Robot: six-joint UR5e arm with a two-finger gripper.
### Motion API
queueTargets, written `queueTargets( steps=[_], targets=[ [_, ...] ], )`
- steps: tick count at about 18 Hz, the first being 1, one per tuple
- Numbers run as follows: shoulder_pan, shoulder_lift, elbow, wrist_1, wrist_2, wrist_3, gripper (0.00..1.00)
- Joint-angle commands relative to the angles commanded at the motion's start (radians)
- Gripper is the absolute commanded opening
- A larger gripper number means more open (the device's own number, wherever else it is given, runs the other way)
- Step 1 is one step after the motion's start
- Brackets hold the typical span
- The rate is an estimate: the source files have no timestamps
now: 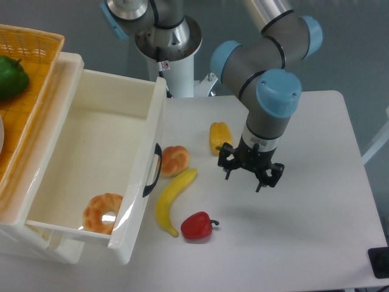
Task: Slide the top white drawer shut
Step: 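Move the gripper toward the open white drawer's front panel and handle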
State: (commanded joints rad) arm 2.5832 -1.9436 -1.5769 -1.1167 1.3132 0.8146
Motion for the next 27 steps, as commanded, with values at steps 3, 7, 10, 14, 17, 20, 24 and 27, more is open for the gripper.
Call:
queueTargets(
  steps=[3, 7, 10, 14, 17, 20, 24, 27],
  targets=[
    [0.012, 0.000, -0.002, -0.005, -0.151, -0.008, 0.12],
    [0.005, 0.003, -0.008, -0.101, -0.196, -0.018, 0.00],
    [0.000, 0.003, -0.008, -0.169, -0.198, -0.018, 0.00],
    [0.003, 0.003, -0.008, -0.227, -0.284, -0.035, 0.00],
    [0.002, 0.006, -0.008, -0.242, -0.321, -0.038, 0.00],
    [-0.002, 0.025, -0.008, -0.262, -0.341, -0.038, 0.00],
    [-0.003, 0.052, -0.008, -0.301, -0.354, -0.037, 0.00],
    [-0.017, 0.067, -0.008, -0.322, -0.358, -0.037, 0.00]
  ],
)
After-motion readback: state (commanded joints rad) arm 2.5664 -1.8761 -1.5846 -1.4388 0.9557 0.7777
